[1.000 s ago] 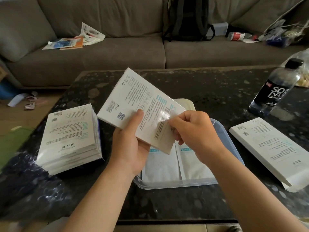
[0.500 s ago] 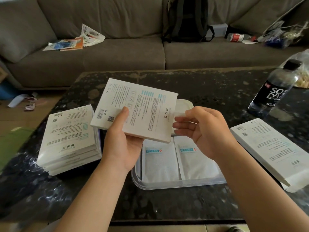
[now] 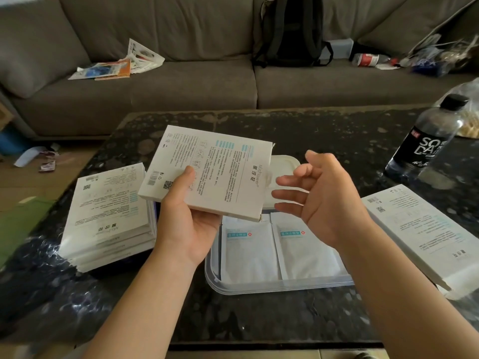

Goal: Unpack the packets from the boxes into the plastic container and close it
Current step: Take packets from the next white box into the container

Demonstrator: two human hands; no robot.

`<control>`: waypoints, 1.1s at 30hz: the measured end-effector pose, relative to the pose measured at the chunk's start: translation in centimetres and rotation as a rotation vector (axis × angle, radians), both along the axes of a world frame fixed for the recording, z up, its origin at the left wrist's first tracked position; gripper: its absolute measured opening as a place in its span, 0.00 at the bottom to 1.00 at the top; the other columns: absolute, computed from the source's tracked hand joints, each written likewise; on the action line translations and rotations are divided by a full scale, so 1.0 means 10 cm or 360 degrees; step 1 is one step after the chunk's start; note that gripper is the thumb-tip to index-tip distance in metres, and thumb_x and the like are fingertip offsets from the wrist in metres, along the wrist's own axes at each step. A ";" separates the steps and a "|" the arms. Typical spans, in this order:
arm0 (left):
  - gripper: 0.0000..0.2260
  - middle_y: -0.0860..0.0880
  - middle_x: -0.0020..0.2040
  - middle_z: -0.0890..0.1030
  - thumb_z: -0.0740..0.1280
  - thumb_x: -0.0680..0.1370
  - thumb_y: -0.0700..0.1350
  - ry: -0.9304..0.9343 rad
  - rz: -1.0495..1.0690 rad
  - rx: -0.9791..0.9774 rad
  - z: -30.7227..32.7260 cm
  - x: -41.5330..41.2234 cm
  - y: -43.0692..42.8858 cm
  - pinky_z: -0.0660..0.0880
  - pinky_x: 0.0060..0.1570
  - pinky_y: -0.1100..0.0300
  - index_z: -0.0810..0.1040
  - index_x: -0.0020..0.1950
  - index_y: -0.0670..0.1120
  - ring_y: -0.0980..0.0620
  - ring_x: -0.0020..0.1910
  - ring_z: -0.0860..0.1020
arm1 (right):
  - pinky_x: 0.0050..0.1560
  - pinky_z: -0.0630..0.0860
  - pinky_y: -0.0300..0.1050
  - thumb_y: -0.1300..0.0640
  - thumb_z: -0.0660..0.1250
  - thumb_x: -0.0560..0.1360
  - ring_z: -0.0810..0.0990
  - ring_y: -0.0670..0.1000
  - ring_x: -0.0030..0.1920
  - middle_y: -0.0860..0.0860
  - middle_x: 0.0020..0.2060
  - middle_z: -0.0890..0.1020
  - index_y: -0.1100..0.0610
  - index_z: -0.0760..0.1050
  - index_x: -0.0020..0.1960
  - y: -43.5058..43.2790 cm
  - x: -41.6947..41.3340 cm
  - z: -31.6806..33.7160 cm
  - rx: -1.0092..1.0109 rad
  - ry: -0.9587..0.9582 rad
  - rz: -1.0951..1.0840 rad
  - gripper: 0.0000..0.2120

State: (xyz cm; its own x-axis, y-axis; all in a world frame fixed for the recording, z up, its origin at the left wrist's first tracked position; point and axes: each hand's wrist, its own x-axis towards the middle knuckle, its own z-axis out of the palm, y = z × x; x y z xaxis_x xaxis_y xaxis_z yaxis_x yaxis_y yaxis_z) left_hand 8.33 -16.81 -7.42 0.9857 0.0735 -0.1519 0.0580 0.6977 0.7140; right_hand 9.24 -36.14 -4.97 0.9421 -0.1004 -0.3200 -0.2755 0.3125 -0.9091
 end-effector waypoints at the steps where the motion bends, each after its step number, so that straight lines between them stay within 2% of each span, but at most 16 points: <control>1: 0.15 0.45 0.62 0.86 0.63 0.84 0.47 -0.0002 -0.0003 0.0001 0.00 0.00 0.00 0.83 0.58 0.41 0.77 0.71 0.52 0.44 0.61 0.84 | 0.44 0.83 0.52 0.45 0.65 0.80 0.86 0.59 0.47 0.57 0.47 0.86 0.58 0.75 0.48 0.01 0.01 -0.01 -0.0097 -0.0002 -0.0019 0.15; 4: 0.14 0.46 0.60 0.86 0.64 0.83 0.46 0.0011 -0.0017 0.0011 0.01 -0.01 -0.03 0.85 0.51 0.45 0.78 0.69 0.53 0.45 0.59 0.85 | 0.50 0.84 0.53 0.43 0.69 0.77 0.86 0.56 0.49 0.51 0.48 0.86 0.52 0.76 0.56 0.05 0.01 -0.05 -0.0335 -0.0131 0.0024 0.15; 7: 0.15 0.47 0.58 0.87 0.66 0.80 0.47 0.0012 -0.0055 0.0055 0.01 -0.03 -0.07 0.86 0.47 0.49 0.79 0.66 0.54 0.46 0.58 0.86 | 0.51 0.84 0.53 0.48 0.70 0.77 0.86 0.54 0.50 0.46 0.44 0.87 0.54 0.74 0.58 0.09 -0.01 -0.07 -0.0387 -0.0220 0.0131 0.15; 11: 0.19 0.47 0.59 0.87 0.68 0.75 0.49 -0.0017 -0.0086 0.0111 0.02 -0.05 -0.09 0.86 0.47 0.49 0.78 0.67 0.55 0.46 0.58 0.86 | 0.52 0.84 0.53 0.58 0.71 0.77 0.87 0.51 0.50 0.49 0.47 0.88 0.61 0.73 0.58 0.09 -0.01 -0.06 -0.0283 -0.0239 0.0181 0.13; 17: 0.20 0.47 0.60 0.87 0.68 0.75 0.49 -0.0041 -0.0065 0.0102 0.03 -0.05 -0.08 0.85 0.45 0.50 0.78 0.68 0.55 0.46 0.58 0.86 | 0.50 0.84 0.49 0.62 0.69 0.78 0.87 0.52 0.51 0.52 0.49 0.87 0.65 0.74 0.57 0.02 -0.01 -0.06 -0.0155 -0.0289 0.0238 0.10; 21: 0.16 0.48 0.58 0.87 0.66 0.78 0.48 -0.0021 -0.0077 0.0083 0.03 -0.05 -0.07 0.85 0.43 0.51 0.79 0.65 0.56 0.47 0.57 0.86 | 0.50 0.83 0.49 0.63 0.67 0.79 0.86 0.54 0.52 0.53 0.50 0.87 0.66 0.75 0.57 0.02 0.00 -0.07 -0.0116 -0.0315 0.0252 0.09; 24: 0.13 0.47 0.57 0.87 0.64 0.82 0.48 0.0034 -0.0094 0.0058 0.03 -0.03 -0.05 0.85 0.40 0.52 0.79 0.66 0.54 0.47 0.55 0.87 | 0.52 0.83 0.52 0.64 0.64 0.81 0.86 0.56 0.53 0.55 0.51 0.87 0.65 0.77 0.58 -0.01 0.01 -0.10 -0.0104 -0.0315 0.0241 0.08; 30: 0.15 0.44 0.57 0.87 0.64 0.84 0.51 0.0187 -0.0094 -0.0029 0.01 0.01 0.01 0.84 0.38 0.53 0.79 0.68 0.49 0.46 0.53 0.87 | 0.53 0.83 0.53 0.68 0.58 0.82 0.85 0.58 0.55 0.57 0.54 0.86 0.64 0.79 0.61 -0.03 0.02 -0.11 -0.0017 -0.0338 0.0319 0.13; 33: 0.15 0.43 0.57 0.87 0.65 0.83 0.51 0.0228 -0.0101 -0.0120 0.01 0.01 0.03 0.85 0.38 0.53 0.79 0.68 0.47 0.45 0.53 0.87 | 0.54 0.83 0.53 0.68 0.63 0.80 0.85 0.56 0.55 0.54 0.54 0.85 0.57 0.77 0.65 -0.05 0.04 -0.11 -0.0099 -0.0338 0.0265 0.16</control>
